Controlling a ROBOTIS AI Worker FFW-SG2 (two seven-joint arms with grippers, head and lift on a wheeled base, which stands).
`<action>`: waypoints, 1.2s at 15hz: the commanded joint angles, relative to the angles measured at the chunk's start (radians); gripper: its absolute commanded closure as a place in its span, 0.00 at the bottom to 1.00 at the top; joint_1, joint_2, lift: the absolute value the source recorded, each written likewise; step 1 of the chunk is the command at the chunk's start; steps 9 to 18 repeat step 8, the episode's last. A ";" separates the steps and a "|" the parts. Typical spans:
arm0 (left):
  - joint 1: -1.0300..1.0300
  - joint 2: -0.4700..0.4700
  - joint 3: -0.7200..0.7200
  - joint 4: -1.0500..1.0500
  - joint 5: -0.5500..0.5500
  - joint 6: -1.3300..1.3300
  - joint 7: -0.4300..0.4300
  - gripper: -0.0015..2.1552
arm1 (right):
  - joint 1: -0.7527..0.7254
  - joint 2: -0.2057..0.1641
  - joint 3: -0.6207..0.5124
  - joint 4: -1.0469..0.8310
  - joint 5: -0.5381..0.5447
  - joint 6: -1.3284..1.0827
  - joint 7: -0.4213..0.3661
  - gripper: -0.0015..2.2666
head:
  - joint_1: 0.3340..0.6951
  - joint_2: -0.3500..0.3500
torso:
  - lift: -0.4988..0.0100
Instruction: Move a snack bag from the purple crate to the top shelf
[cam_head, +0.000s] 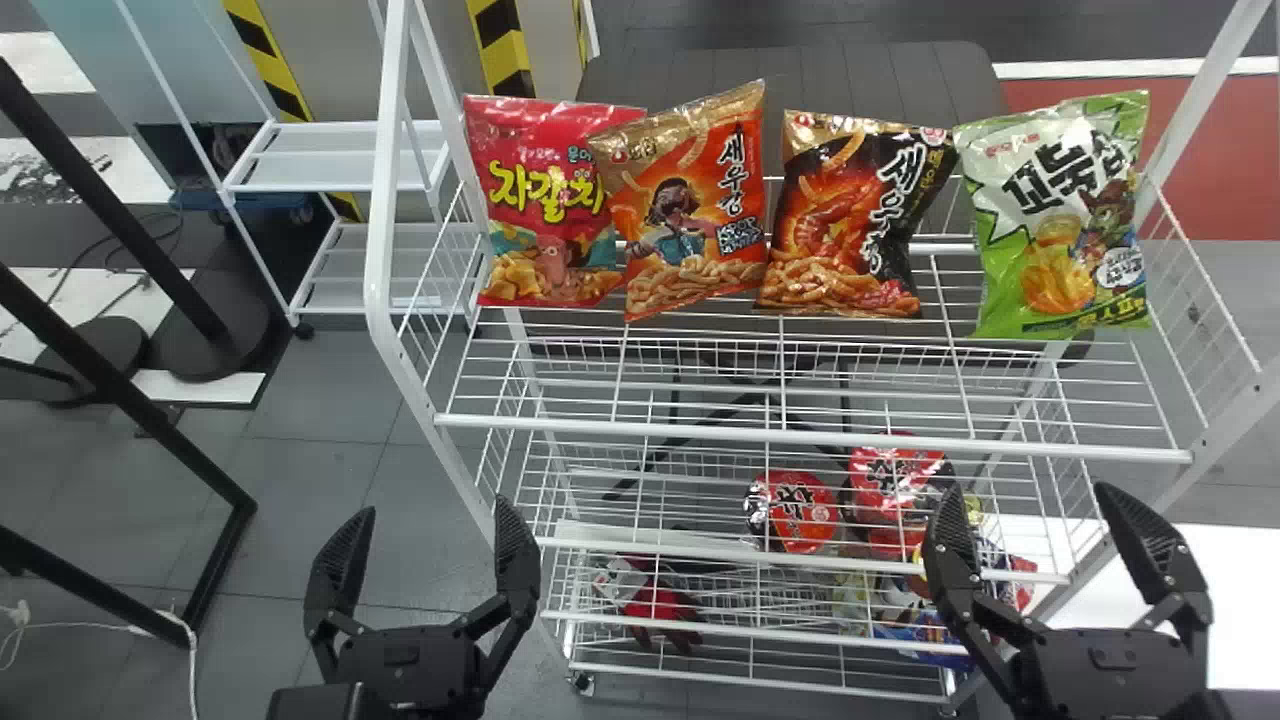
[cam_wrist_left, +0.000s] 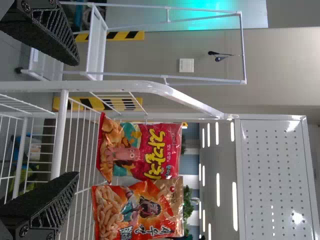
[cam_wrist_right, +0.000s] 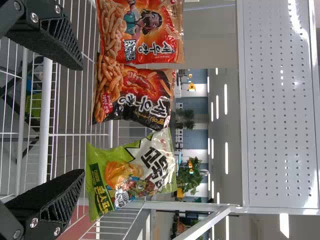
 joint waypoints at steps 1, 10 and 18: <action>-0.002 0.001 0.000 0.001 0.000 -0.002 0.000 0.00 | 0.000 0.000 0.000 0.001 0.000 0.000 0.001 0.04 | 1.00 0.67 | 0.98; -0.002 0.000 0.000 0.001 0.000 -0.002 0.002 0.00 | 0.002 -0.005 -0.001 0.001 0.000 -0.006 0.000 0.04 | 1.00 0.67 | 0.98; -0.002 0.000 0.000 0.001 0.000 -0.002 0.002 0.00 | 0.002 -0.005 -0.001 0.001 0.000 -0.006 0.000 0.04 | 1.00 0.67 | 0.98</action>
